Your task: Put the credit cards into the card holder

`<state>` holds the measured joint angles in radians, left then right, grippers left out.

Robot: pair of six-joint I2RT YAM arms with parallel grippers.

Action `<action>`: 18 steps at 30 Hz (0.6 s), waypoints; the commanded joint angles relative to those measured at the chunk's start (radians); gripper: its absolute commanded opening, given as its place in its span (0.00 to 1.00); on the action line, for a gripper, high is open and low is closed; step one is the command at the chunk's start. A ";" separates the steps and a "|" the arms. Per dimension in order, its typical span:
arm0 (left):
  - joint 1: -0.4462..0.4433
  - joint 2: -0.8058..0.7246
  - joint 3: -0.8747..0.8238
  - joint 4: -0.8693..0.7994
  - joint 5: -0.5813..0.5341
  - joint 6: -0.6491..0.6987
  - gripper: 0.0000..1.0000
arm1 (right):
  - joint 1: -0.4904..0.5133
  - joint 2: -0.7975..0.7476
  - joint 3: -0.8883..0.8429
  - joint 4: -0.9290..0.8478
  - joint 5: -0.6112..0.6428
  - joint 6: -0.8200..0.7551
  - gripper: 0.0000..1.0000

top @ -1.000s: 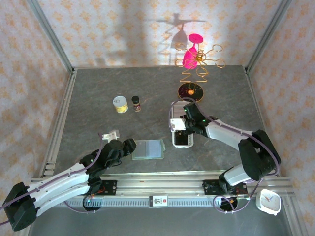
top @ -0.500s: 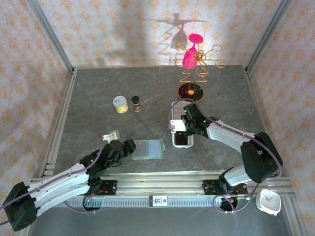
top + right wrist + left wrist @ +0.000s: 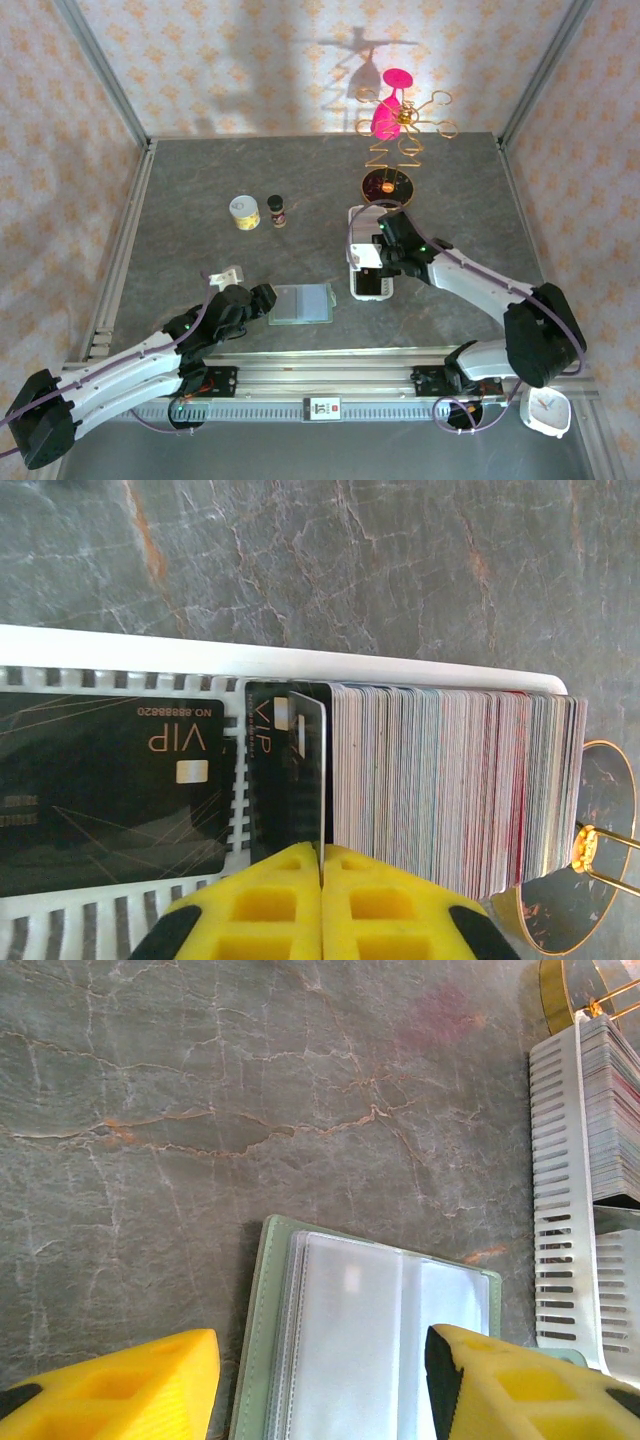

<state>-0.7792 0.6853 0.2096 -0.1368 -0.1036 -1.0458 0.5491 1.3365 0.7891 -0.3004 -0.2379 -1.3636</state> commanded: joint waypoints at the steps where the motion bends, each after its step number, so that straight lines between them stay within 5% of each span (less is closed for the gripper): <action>1: -0.002 0.005 0.001 0.022 0.010 0.004 0.59 | 0.002 -0.044 0.014 -0.060 -0.034 0.068 0.06; 9: -0.002 0.071 0.043 -0.021 0.025 0.055 0.73 | 0.022 -0.122 0.083 -0.163 -0.152 0.419 0.00; 18: -0.003 0.252 0.119 -0.020 0.073 0.132 0.70 | 0.083 -0.214 0.091 0.017 -0.134 1.343 0.00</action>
<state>-0.7792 0.8970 0.2867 -0.1444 -0.0544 -0.9665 0.6296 1.1355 0.8639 -0.3626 -0.3672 -0.4717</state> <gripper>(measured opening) 0.703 0.050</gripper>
